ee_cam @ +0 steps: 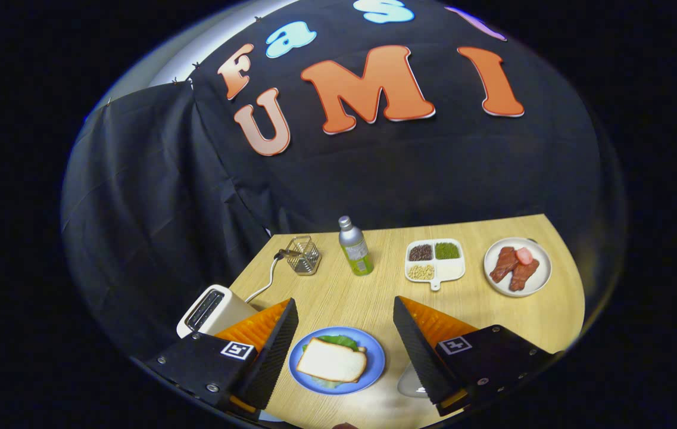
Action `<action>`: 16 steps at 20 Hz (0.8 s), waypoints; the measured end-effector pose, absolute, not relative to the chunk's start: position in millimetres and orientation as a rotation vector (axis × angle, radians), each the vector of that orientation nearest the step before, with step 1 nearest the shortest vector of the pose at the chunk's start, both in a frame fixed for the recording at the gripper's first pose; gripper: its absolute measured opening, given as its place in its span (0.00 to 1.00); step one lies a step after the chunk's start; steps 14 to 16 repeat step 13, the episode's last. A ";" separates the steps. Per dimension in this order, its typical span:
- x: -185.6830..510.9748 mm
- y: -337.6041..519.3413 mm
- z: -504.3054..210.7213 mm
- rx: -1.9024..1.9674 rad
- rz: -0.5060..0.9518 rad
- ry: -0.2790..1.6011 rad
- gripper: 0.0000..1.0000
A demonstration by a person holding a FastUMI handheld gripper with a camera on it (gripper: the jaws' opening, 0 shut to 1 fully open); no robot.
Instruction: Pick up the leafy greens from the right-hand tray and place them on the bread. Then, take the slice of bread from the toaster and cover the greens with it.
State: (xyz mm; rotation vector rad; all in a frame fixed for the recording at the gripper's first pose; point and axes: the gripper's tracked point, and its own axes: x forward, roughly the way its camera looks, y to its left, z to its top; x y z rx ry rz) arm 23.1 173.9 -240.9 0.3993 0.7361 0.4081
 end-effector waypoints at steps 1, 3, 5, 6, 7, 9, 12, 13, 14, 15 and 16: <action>25.7 168.8 -226.7 0.400 0.400 0.706 0.97; 34.3 156.1 -200.3 0.395 0.384 0.643 0.97; 40.6 139.4 -176.3 0.370 0.358 0.581 0.98; 44.2 130.6 -165.6 0.349 0.337 0.553 0.98; 46.6 121.5 -154.8 0.328 0.318 0.522 0.98; 52.1 107.6 -131.1 0.296 0.283 0.456 0.98; 61.5 86.8 -91.0 0.246 0.229 0.346 0.98; 62.9 80.8 -80.1 0.233 0.214 0.314 0.98; 62.9 80.8 -80.1 0.233 0.214 0.314 0.98; 62.9 80.8 -80.1 0.233 0.214 0.314 0.98; 62.9 80.8 -80.1 0.233 0.214 0.314 0.98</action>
